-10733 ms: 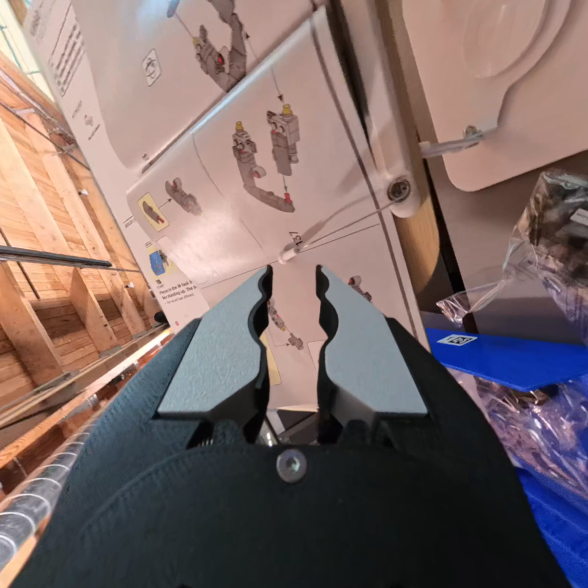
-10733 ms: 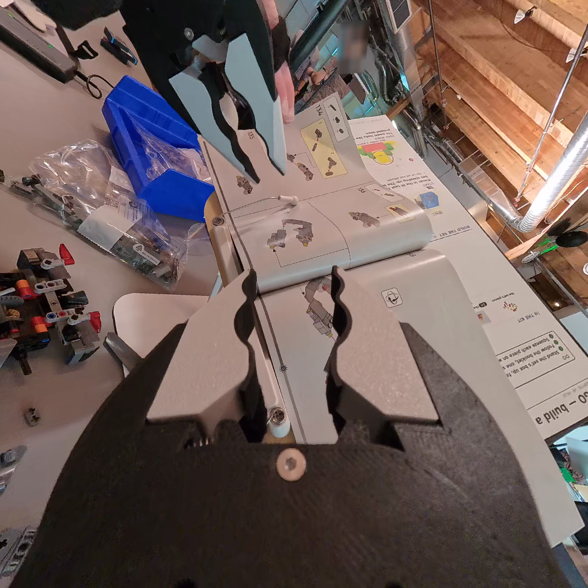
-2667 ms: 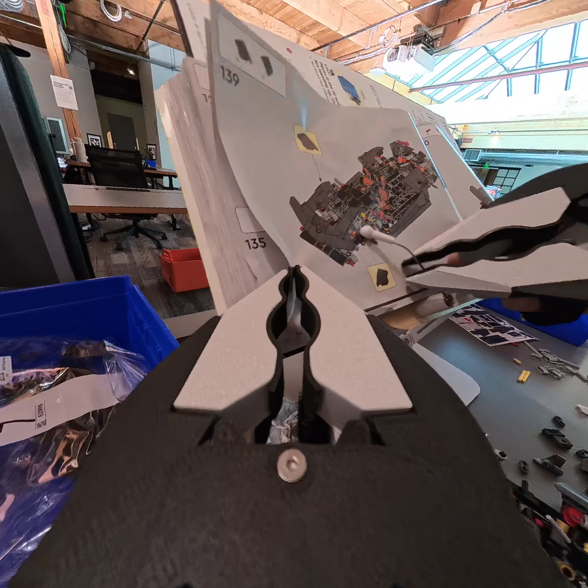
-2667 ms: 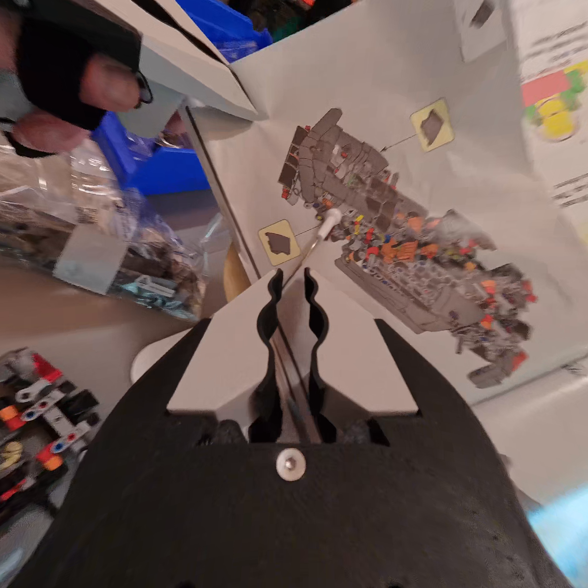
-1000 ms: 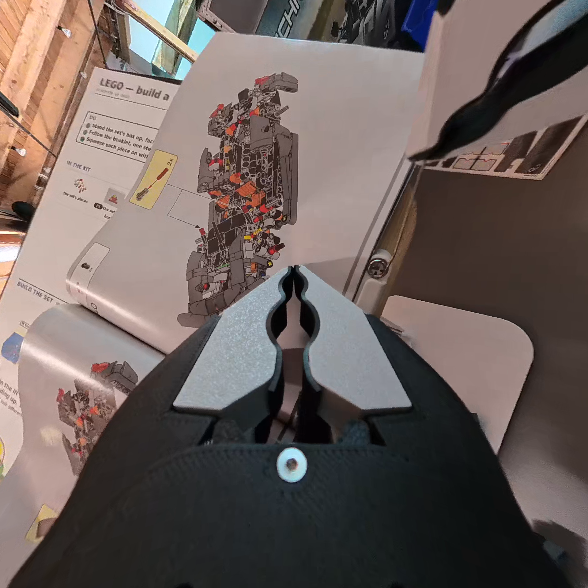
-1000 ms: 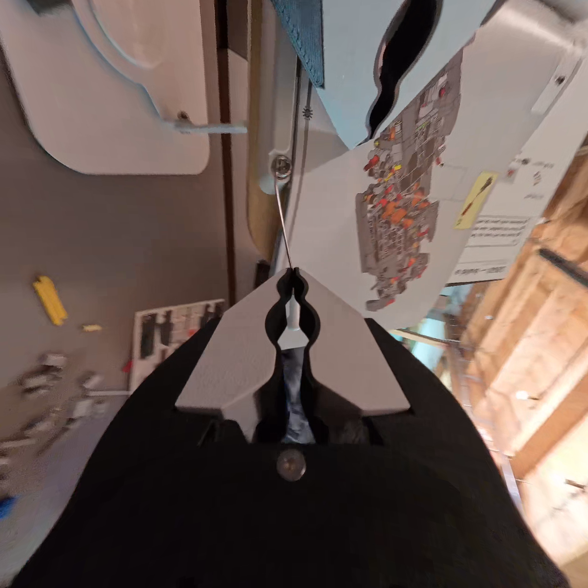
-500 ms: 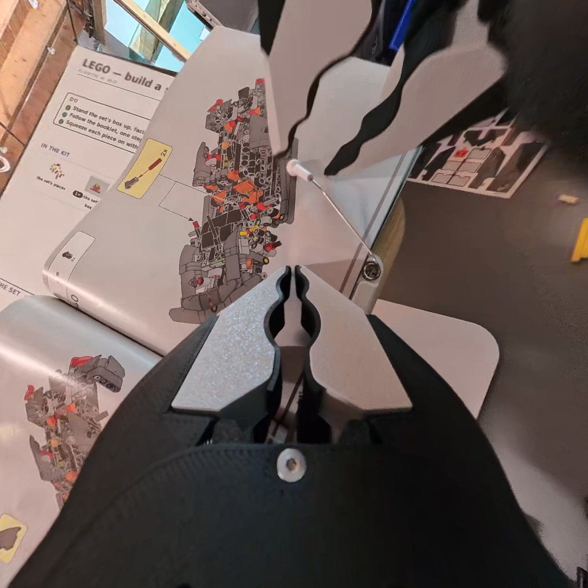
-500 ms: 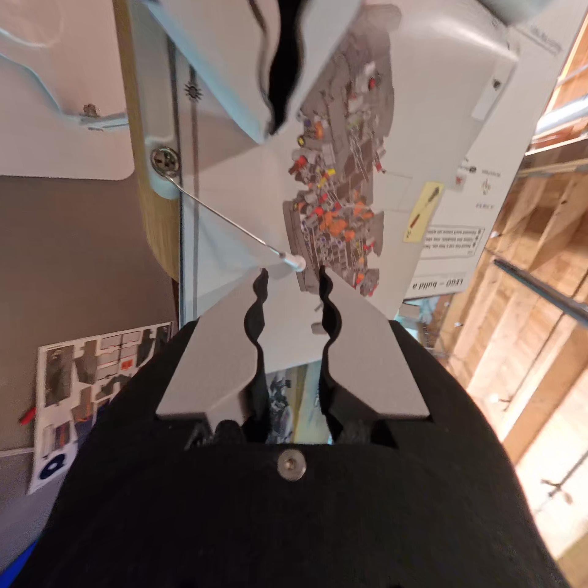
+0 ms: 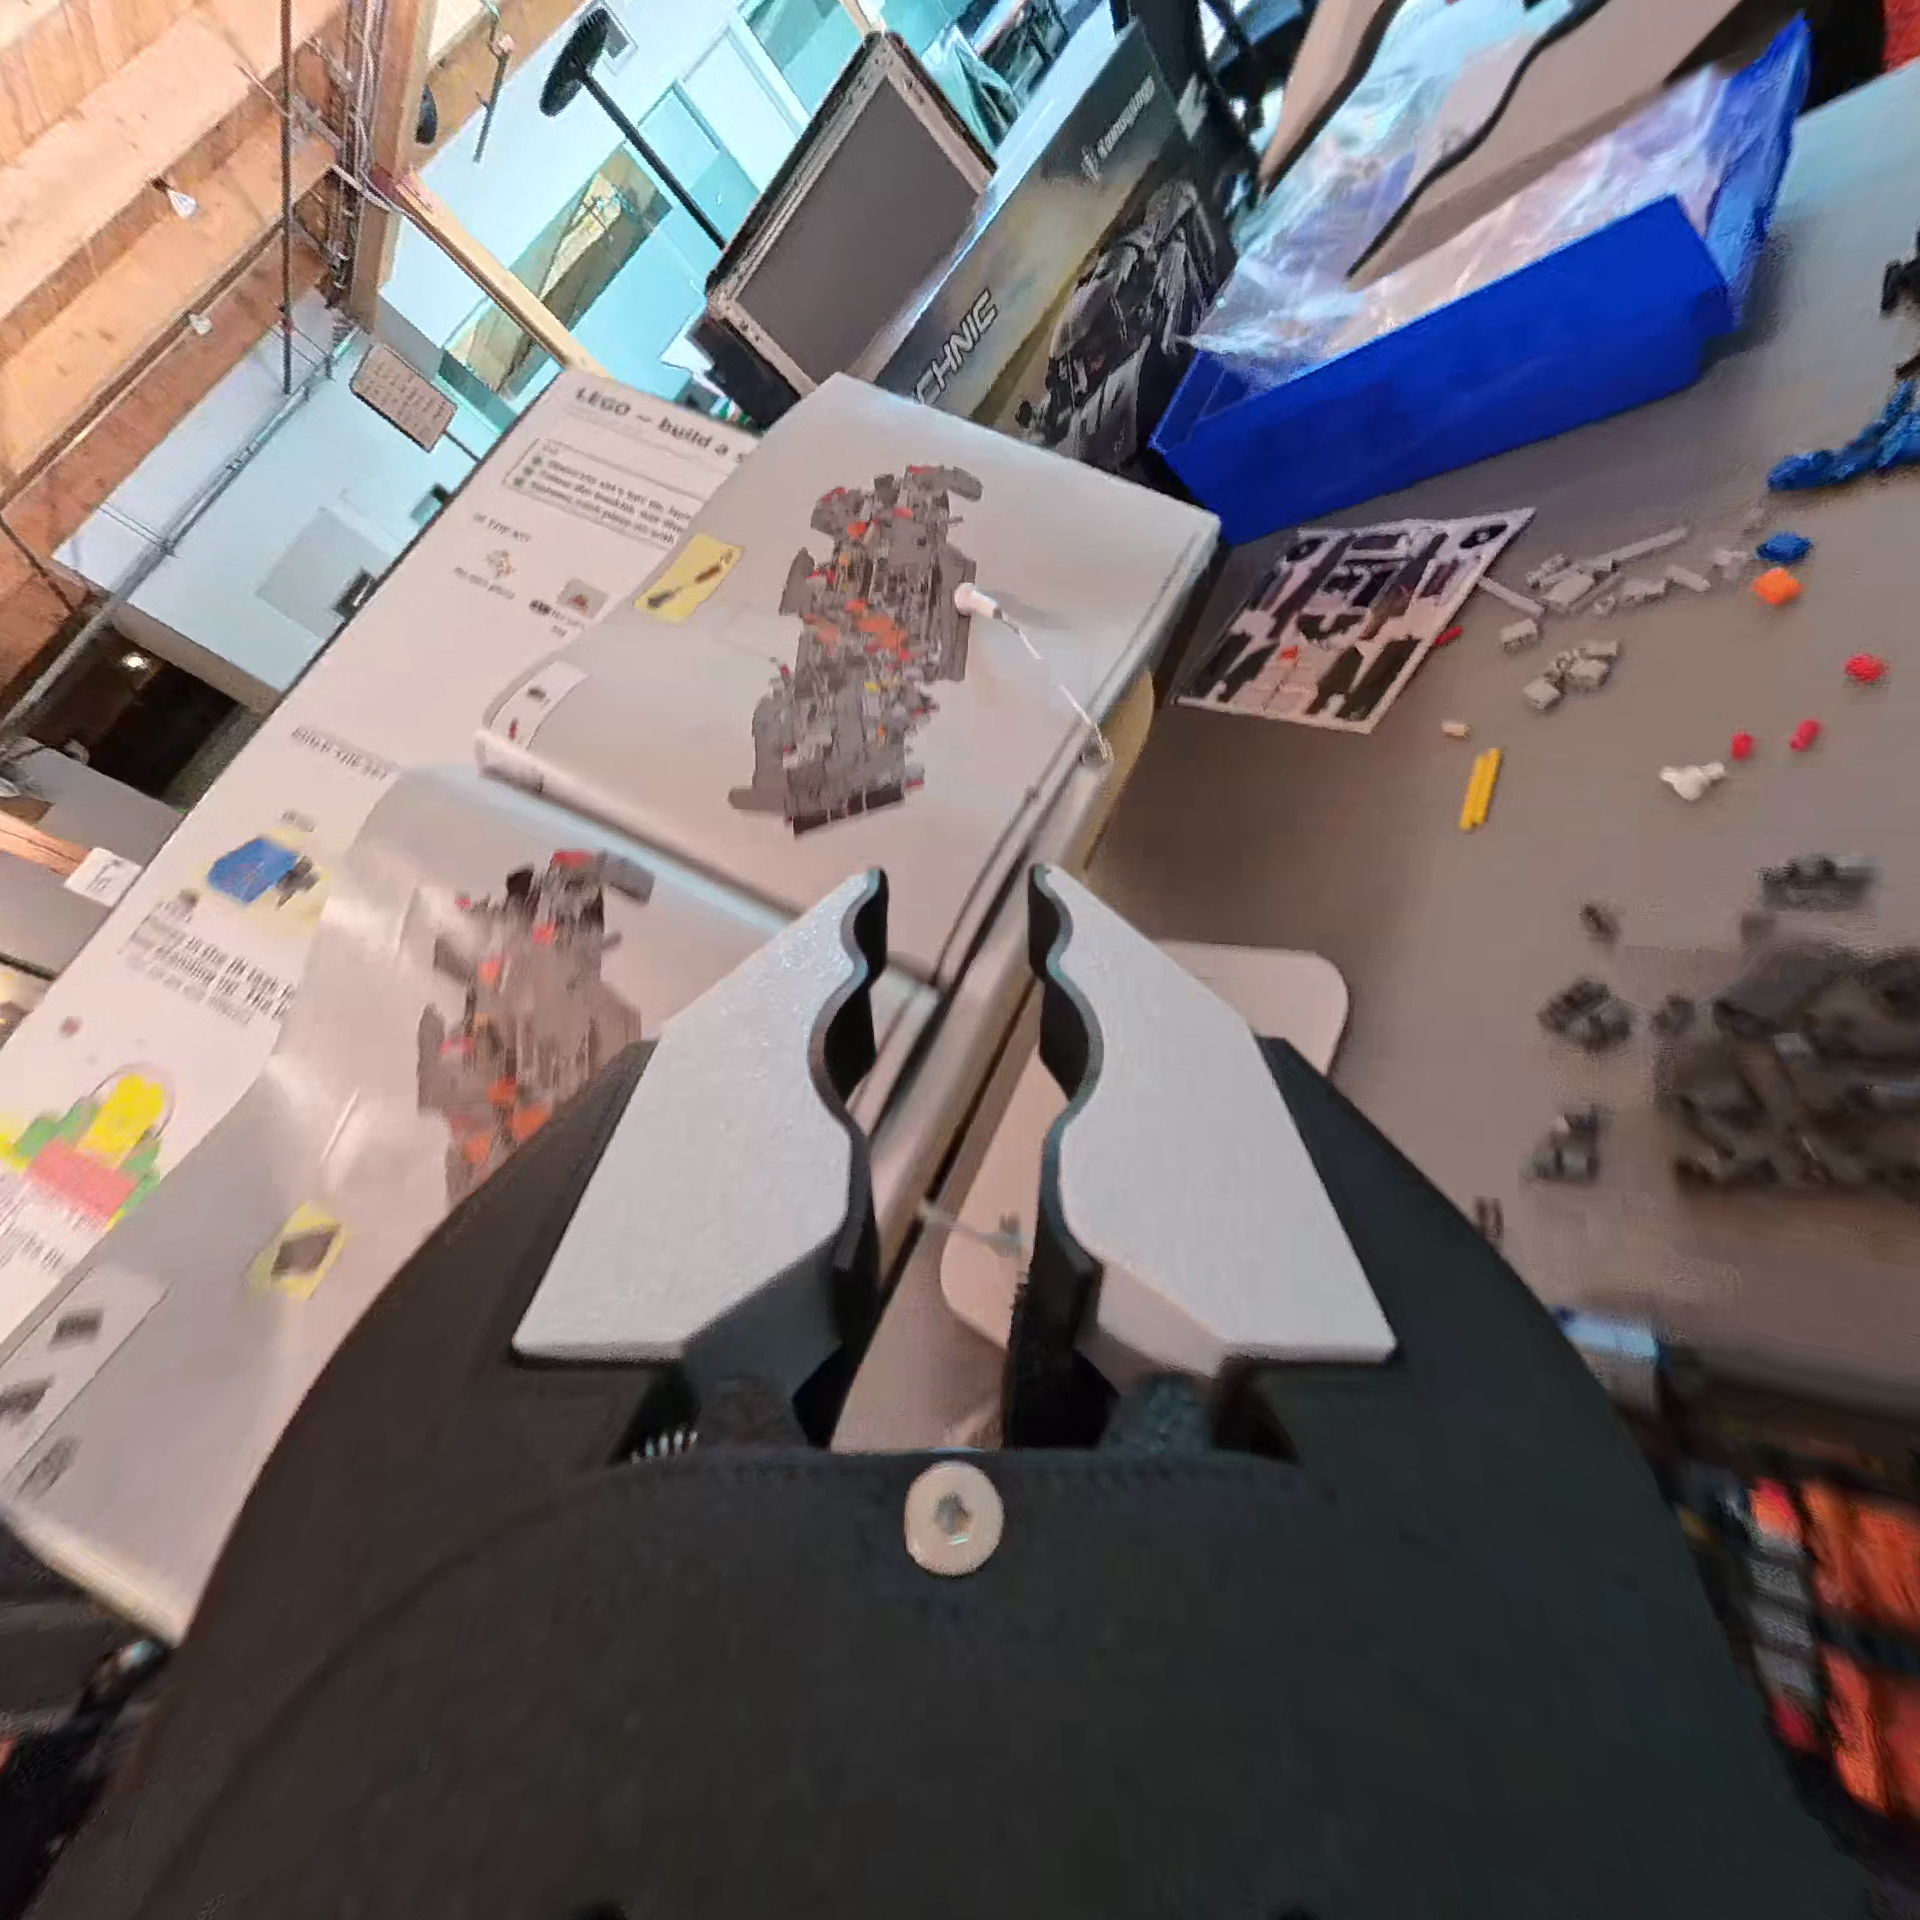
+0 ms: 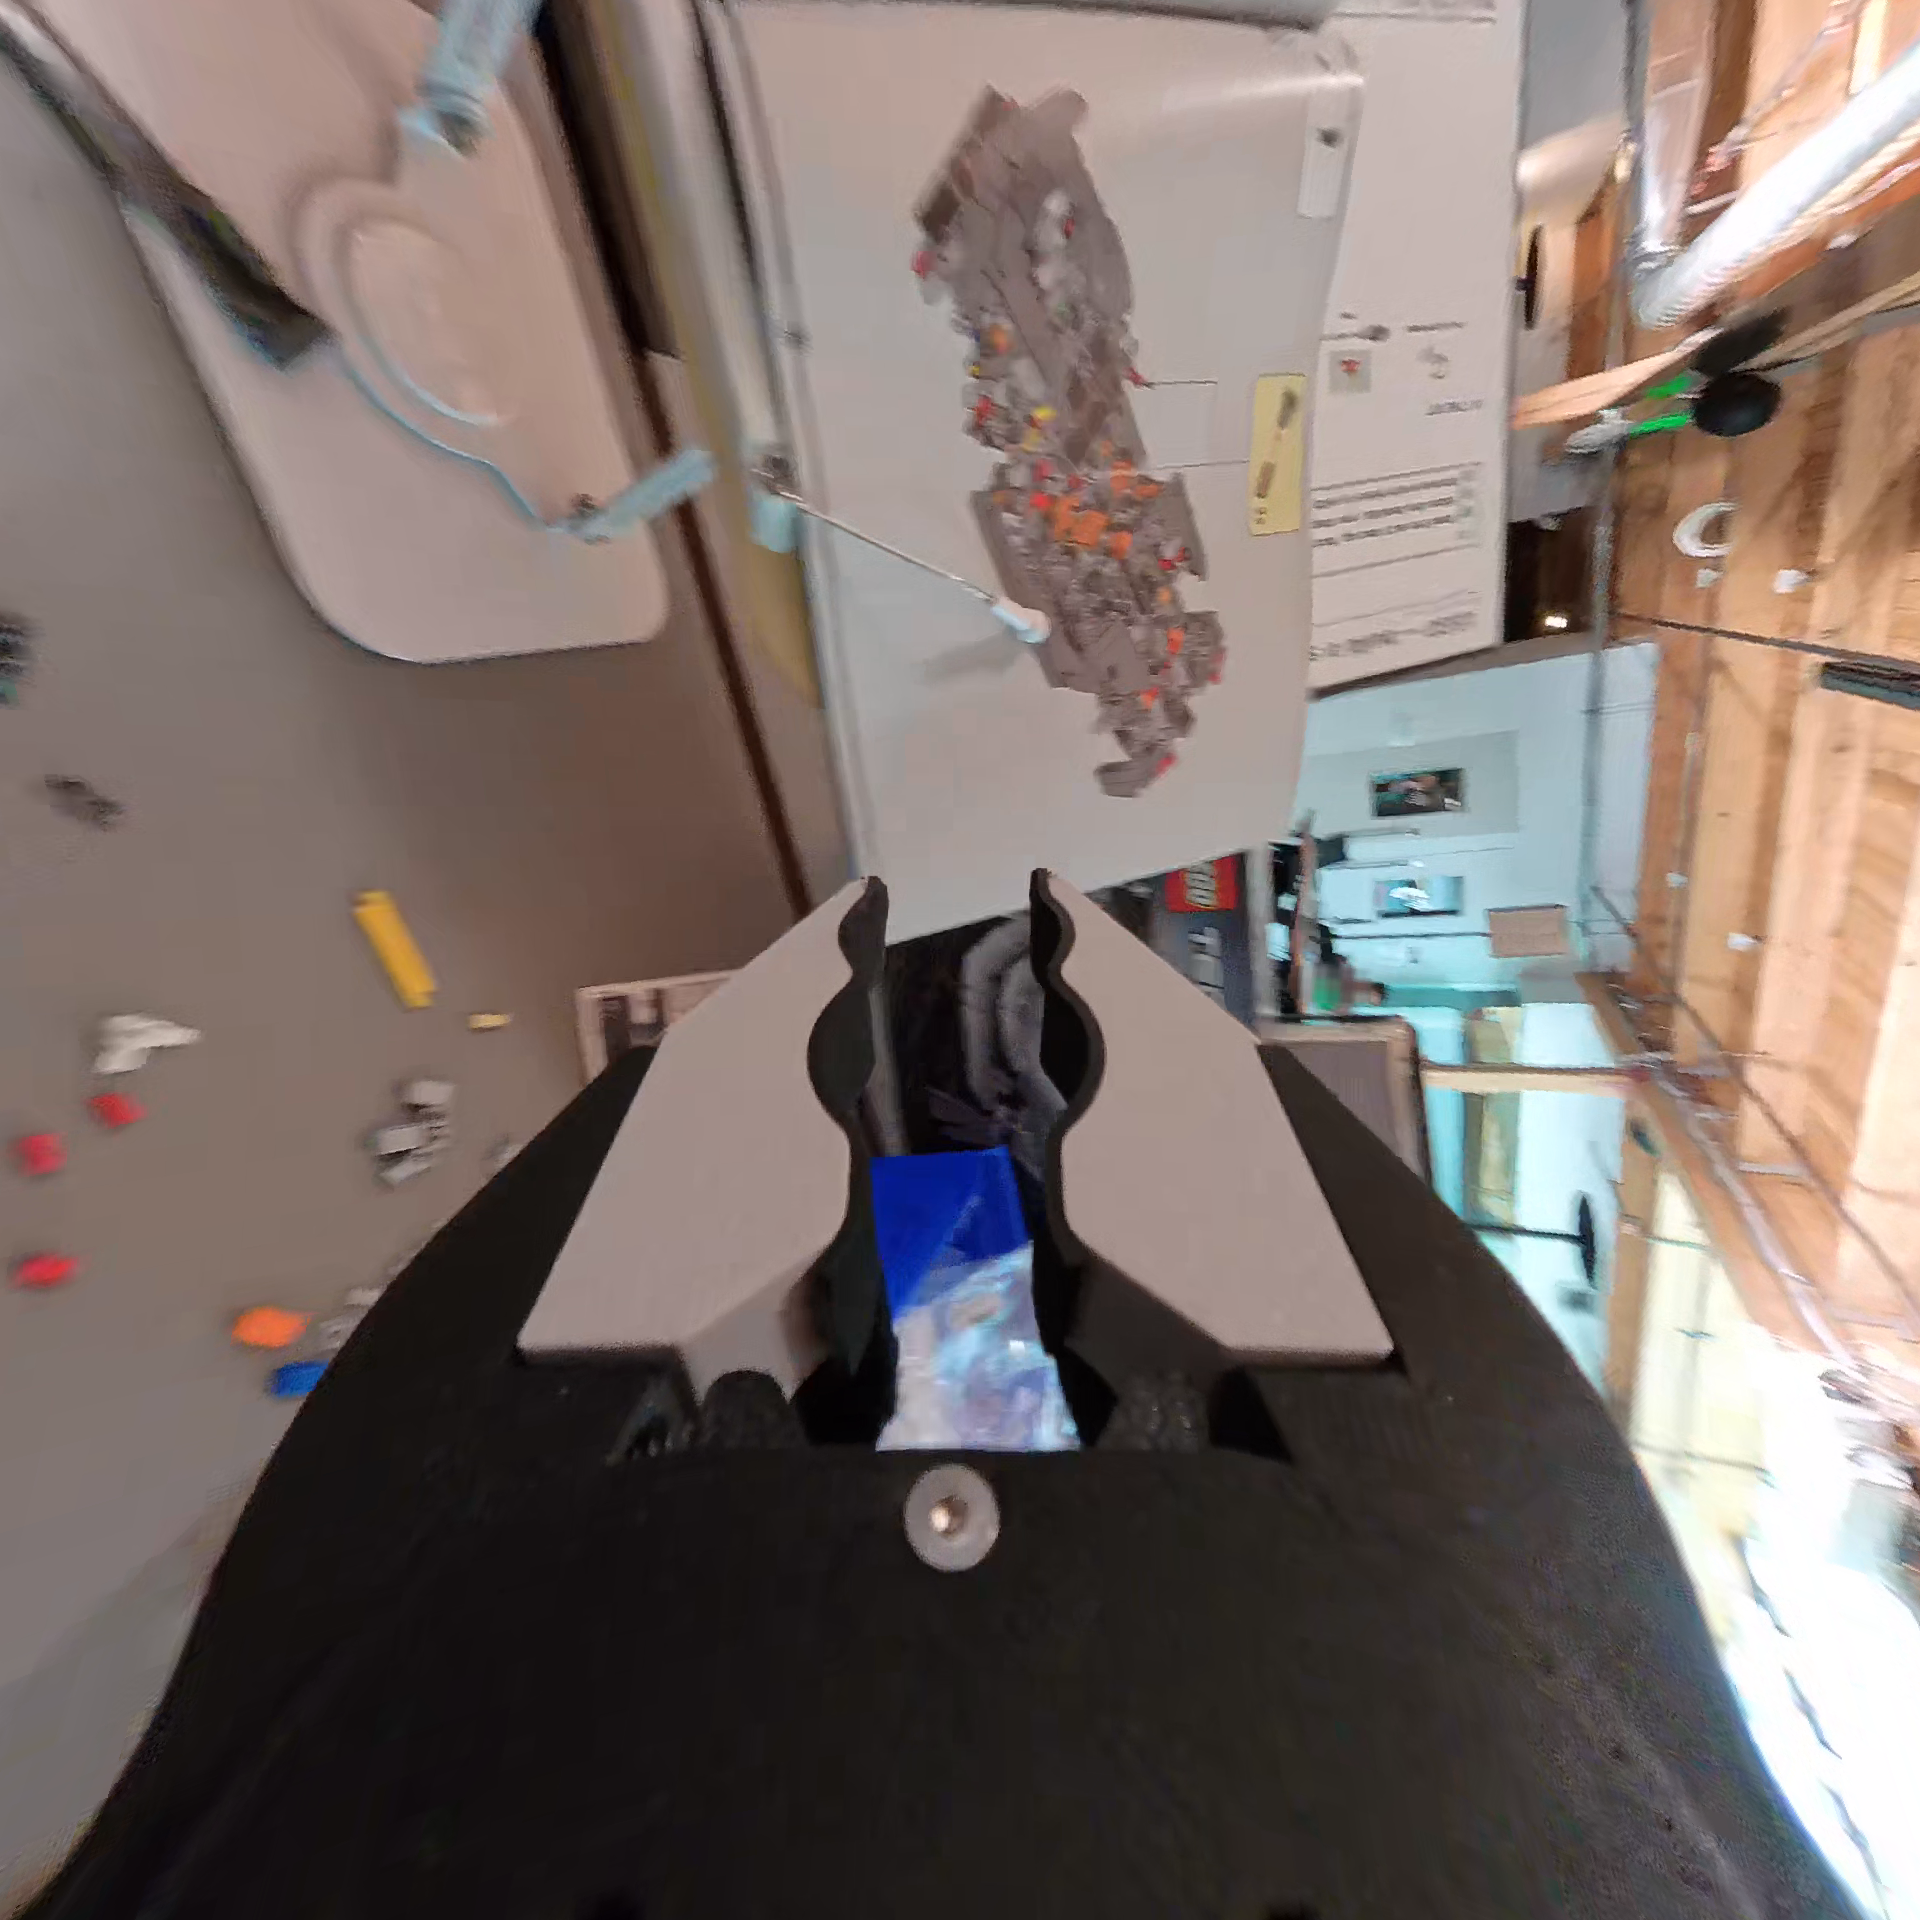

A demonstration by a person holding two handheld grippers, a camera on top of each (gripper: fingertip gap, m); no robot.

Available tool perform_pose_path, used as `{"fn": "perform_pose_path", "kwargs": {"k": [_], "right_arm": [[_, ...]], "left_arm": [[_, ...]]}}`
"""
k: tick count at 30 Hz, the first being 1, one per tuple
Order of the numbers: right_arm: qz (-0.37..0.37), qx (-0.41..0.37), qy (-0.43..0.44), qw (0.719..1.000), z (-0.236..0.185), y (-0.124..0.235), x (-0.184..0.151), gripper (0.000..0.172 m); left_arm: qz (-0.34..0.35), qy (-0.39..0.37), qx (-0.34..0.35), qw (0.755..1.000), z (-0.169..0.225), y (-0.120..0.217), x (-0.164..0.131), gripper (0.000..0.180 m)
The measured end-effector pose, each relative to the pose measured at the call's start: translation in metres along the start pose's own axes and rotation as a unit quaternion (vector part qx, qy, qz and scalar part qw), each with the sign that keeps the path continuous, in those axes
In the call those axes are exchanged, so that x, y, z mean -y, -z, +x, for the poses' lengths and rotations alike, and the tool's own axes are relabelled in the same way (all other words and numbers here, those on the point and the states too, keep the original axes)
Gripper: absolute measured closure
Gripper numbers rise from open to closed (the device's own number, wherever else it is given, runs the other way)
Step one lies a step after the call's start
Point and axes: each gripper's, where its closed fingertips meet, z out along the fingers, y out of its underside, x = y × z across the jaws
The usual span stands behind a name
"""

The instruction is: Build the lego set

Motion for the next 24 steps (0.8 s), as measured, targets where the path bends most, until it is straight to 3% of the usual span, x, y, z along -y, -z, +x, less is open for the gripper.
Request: {"fn": "perform_pose_path", "kwargs": {"k": [6,9,14,19,24], "right_arm": [[0.065,0.114,-0.070,0.989,-0.081,0.044,0.027,0.147],[0.102,0.191,-0.116,0.969,-0.126,0.060,0.051,0.146],[0.126,0.273,-0.148,0.942,-0.182,0.070,0.083,0.140],[0.139,0.339,-0.169,0.915,-0.219,0.076,0.101,0.140],[0.129,0.375,-0.169,0.902,-0.244,0.083,0.105,0.140]], "left_arm": [[-0.072,-0.019,-0.014,0.997,0.039,0.075,-0.056,0.168],[-0.111,-0.019,-0.007,0.994,0.054,0.097,-0.090,0.167],[-0.136,0.053,-0.090,0.985,0.093,0.115,-0.143,0.161],[-0.092,0.128,-0.147,0.977,0.118,0.127,-0.150,0.158],[-0.089,0.113,-0.204,0.968,0.152,0.147,-0.148,0.158]]}}
